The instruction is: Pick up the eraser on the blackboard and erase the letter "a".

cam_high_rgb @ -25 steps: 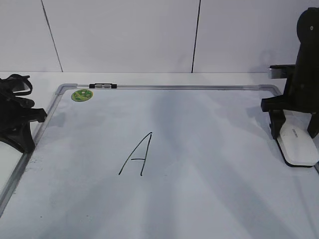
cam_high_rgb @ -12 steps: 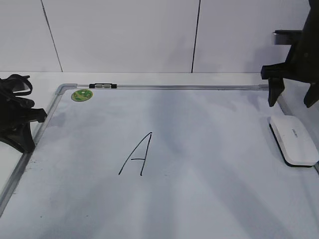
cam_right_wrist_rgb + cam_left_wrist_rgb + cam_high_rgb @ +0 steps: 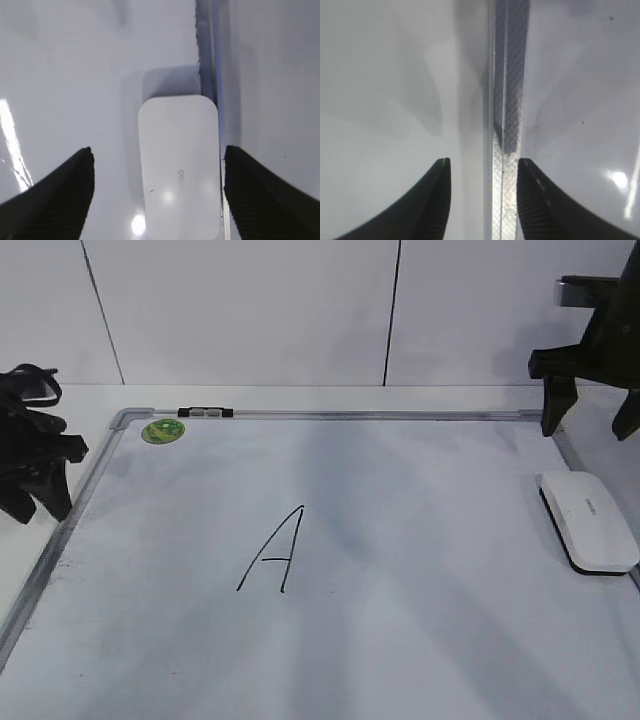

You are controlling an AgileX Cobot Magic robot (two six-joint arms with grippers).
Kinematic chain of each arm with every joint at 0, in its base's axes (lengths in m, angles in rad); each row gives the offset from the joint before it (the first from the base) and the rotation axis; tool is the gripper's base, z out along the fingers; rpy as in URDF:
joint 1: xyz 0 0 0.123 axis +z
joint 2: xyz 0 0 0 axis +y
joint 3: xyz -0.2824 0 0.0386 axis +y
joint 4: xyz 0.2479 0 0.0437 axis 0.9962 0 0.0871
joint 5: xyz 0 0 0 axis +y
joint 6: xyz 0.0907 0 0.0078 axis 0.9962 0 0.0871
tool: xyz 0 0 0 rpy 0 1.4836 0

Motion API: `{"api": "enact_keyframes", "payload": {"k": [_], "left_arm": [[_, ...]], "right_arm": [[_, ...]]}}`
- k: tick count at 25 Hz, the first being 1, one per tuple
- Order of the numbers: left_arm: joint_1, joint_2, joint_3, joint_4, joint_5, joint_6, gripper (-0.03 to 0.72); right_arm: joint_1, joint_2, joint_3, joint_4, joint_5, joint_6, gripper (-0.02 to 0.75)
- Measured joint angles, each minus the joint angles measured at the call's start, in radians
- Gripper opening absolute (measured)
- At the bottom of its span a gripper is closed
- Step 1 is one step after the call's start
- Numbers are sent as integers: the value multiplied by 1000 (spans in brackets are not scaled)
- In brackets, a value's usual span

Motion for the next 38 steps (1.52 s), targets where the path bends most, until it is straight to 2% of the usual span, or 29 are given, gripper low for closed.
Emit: {"api": "enact_keyframes", "payload": {"k": [10, 17, 22, 29, 38], "left_arm": [[0, -191, -26, -2, 64, -6, 349], [-4, -350, -26, -31, 95, -12, 350], [-36, -469, -26, -33, 112, -12, 350], [-87, -642, -26, -33, 149, -13, 350], [-90, -881, -26, -46, 239, -13, 350]], "right_arm": [[0, -107, 0, 70, 4, 0, 622], [0, -294, 0, 106, 12, -2, 612], [0, -451, 22, 151, 20, -7, 603], [0, -718, 201, 167, 29, -16, 601], [12, -1070, 478, 186, 36, -18, 597]]}}
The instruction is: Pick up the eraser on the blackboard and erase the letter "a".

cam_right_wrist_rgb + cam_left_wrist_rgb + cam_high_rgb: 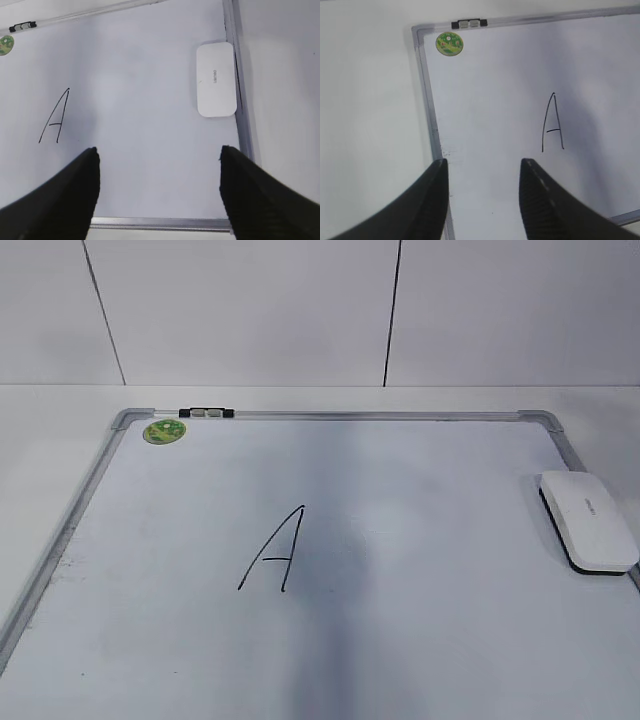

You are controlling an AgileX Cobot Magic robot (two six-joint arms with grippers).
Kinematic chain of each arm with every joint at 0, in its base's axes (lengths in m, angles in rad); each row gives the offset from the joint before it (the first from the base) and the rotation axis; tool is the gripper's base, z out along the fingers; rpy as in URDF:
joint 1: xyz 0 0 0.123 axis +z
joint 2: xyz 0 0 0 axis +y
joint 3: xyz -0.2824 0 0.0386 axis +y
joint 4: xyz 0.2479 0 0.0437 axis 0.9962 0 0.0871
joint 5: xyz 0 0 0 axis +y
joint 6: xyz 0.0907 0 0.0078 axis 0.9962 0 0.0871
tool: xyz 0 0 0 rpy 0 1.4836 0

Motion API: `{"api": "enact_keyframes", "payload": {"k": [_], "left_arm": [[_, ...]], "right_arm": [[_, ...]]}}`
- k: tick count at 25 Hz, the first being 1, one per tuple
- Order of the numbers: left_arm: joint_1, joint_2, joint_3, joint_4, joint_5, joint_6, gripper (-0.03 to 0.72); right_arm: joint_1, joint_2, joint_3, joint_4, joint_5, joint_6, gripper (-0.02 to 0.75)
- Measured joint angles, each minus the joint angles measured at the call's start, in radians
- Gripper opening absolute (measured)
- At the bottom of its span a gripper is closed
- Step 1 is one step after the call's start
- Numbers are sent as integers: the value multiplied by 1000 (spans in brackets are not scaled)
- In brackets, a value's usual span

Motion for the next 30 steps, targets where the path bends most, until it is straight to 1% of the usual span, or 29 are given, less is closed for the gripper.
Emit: {"api": "enact_keyframes", "payload": {"k": [7, 11, 17, 20, 26, 30], "left_arm": [[-3, -205, 4, -26, 13, 0, 350], [-12, -330, 74, -33, 18, -2, 350], [-26, -520, 273, -33, 22, -2, 350], [-42, -611, 403, -39, 23, -2, 350], [-43, -773, 643, -37, 23, -2, 350], [-43, -863, 756, -21, 19, 11, 350]], "right_arm": [[15, -193, 163, 22, 4, -2, 594], [27, -276, 233, 41, 6, -1, 594], [59, -385, 296, 44, 8, -2, 593], [65, -446, 328, 46, 8, -20, 593], [70, -570, 433, 30, 10, -47, 593], [70, -656, 508, 4, 10, -99, 593]]}}
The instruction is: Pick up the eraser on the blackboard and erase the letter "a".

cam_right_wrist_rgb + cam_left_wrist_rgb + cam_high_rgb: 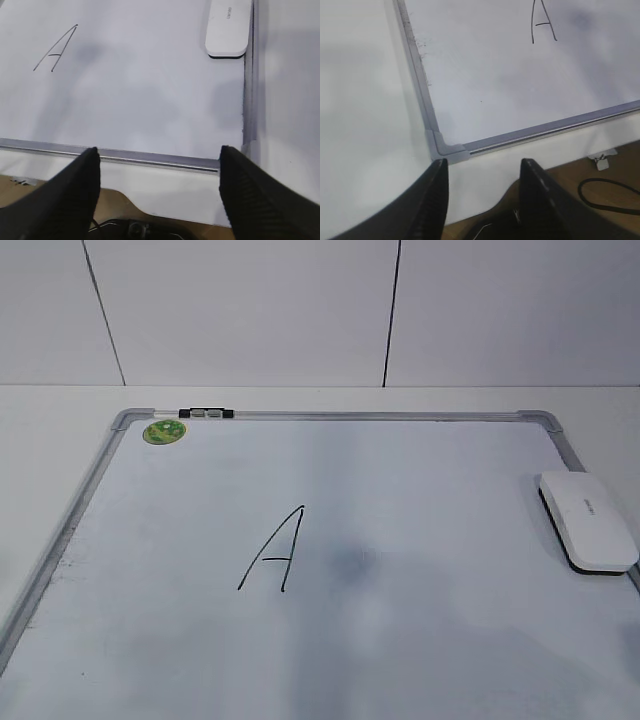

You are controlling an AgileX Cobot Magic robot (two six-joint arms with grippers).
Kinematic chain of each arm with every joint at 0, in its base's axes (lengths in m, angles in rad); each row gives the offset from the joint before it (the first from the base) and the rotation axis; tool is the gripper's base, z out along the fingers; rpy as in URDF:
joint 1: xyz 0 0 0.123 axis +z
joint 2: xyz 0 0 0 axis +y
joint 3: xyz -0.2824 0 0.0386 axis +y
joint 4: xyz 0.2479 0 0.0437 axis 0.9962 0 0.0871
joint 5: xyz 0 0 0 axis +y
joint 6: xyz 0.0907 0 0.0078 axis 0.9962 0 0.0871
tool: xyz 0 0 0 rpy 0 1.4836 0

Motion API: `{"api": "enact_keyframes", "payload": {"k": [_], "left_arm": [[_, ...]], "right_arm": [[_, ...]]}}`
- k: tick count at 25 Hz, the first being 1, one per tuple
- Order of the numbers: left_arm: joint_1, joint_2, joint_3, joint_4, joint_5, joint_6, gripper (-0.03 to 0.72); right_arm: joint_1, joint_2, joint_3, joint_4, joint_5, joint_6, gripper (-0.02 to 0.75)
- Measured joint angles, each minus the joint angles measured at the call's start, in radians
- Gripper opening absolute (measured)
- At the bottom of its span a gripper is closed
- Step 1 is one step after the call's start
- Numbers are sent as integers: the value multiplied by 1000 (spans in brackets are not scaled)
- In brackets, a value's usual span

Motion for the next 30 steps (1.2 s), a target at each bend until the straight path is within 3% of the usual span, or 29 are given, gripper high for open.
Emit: {"api": "enact_keyframes", "payload": {"k": [4, 12, 18, 30], "left_arm": [[-6, -71, 66, 39, -25, 10, 350], [-10, -103, 77, 82, -64, 20, 350], [-10, -103, 81, 114, -87, 22, 350], [-10, -103, 115, 155, -162, 23, 342]], "right_arm": [[0, -83, 70, -66, 2, -13, 593], [0, -159, 130, -135, 3, -19, 593], [0, -160, 165, -181, -92, -25, 593], [1, -160, 177, -189, -115, -27, 593]]}}
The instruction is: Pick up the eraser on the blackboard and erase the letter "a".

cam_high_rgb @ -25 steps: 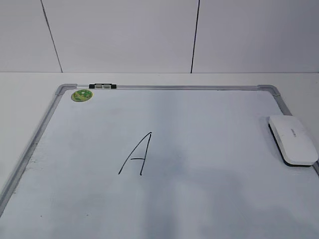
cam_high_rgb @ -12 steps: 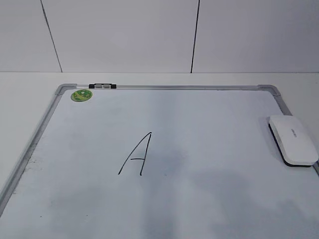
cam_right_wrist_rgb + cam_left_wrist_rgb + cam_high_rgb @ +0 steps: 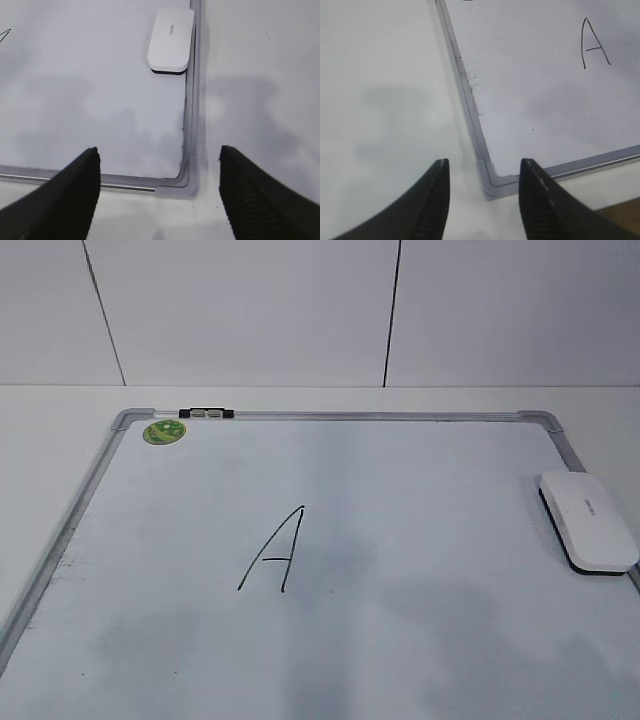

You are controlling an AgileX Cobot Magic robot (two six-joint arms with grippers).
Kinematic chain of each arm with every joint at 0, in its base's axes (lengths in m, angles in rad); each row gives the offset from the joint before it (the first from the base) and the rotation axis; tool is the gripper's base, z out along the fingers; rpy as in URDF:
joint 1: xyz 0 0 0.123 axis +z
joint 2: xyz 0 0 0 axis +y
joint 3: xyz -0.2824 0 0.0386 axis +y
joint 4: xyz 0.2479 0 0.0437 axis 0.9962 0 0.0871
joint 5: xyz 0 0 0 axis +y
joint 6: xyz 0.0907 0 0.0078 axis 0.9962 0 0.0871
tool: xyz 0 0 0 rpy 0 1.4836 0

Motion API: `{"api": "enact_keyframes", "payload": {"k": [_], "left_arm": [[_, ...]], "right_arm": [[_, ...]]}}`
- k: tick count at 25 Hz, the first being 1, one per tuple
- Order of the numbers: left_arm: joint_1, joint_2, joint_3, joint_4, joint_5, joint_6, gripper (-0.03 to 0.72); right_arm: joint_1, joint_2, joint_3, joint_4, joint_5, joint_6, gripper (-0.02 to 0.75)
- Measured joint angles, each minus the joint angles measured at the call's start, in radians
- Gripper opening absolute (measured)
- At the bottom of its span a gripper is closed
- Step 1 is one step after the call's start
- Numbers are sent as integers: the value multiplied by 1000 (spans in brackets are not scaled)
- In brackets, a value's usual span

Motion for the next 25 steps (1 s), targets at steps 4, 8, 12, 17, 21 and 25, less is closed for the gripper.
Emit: {"api": "enact_keyframes", "payload": {"k": [4, 8, 12, 17, 21, 25], "left_arm": [[0, 0, 0, 0, 0, 0, 325], [0, 0, 0, 0, 0, 0, 308], [0, 0, 0, 0, 0, 2, 301], [0, -41, 0, 0, 0, 2, 300], [0, -107, 0, 0, 0, 2, 300], [0, -119, 0, 0, 0, 2, 300]], "right_arm": [[0, 0, 0, 0, -2, -2, 593], [0, 0, 0, 0, -4, -2, 593], [0, 0, 0, 0, -4, -2, 593], [0, -30, 0, 0, -6, -2, 592], [0, -66, 0, 0, -6, -2, 593], [0, -68, 0, -2, -6, -2, 593]]}}
